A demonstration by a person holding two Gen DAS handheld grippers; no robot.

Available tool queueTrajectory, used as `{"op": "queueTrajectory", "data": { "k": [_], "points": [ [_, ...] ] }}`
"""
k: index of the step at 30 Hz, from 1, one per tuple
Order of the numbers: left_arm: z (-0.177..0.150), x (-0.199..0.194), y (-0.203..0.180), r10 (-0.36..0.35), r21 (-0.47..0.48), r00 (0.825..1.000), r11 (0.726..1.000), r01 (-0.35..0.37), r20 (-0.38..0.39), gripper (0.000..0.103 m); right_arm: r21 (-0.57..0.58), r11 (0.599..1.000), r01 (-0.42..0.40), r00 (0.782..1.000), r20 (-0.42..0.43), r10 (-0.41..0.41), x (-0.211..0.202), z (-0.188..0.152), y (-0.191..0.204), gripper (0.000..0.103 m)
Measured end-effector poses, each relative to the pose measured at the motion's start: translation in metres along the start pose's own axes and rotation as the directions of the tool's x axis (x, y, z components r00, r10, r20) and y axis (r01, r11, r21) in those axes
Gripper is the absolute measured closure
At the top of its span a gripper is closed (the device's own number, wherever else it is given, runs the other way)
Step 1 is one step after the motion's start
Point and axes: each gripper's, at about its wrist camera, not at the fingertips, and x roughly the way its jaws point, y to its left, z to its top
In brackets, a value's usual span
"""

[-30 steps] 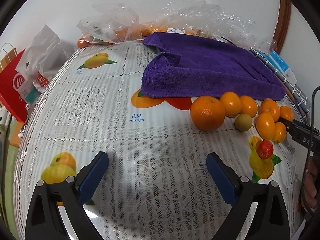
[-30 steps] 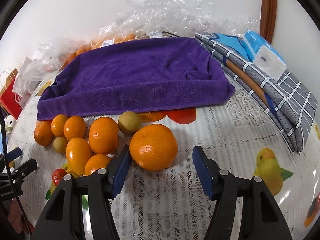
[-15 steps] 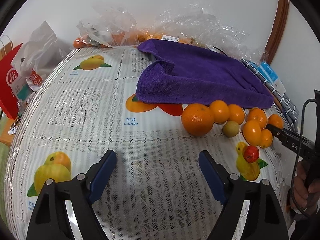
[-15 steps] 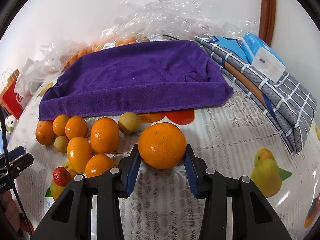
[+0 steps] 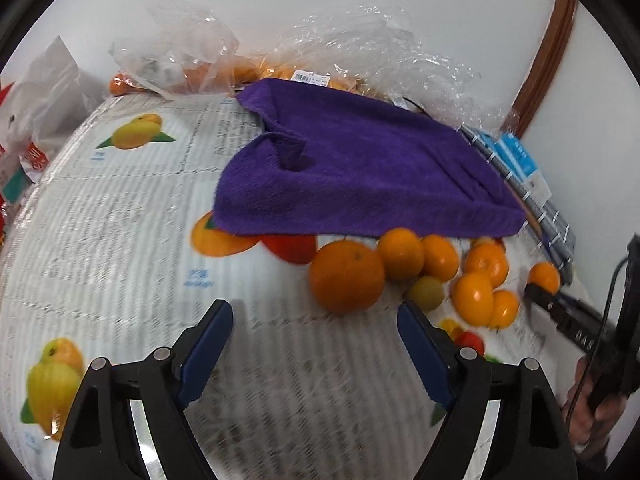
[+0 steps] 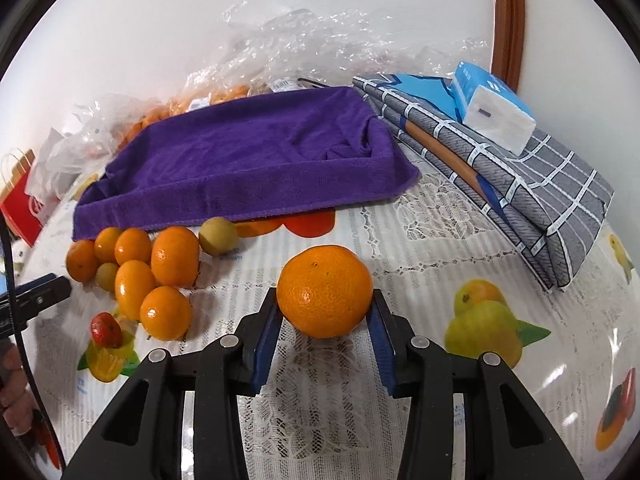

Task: Organize fruits
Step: 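Grasp another orange with the left tool while the right tool holds its orange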

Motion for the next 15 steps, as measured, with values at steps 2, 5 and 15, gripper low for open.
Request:
{"op": "queueTrajectory", "data": {
  "k": [2,5,15],
  "points": [
    [0.004,0.005,-0.004,0.009,-0.004,1.000,1.000,-0.009,0.007,0.020,0.000,1.000,-0.015,1.000,0.003,0.015,0.000,0.000,-0.001,0.061],
    [0.009,0.013,-0.013,0.046,0.013,0.999,0.999,-0.047,0.019,0.021,0.005,0.999,-0.036,0.999,0.009,0.036,-0.002,0.000,0.000,0.061],
    [0.010,0.012,-0.018,0.043,0.026,0.998,0.999,-0.044,0.045,0.063,0.007,0.998,-0.054,0.999,0.006,0.054,-0.001,0.002,0.002,0.061]
  ]
}}
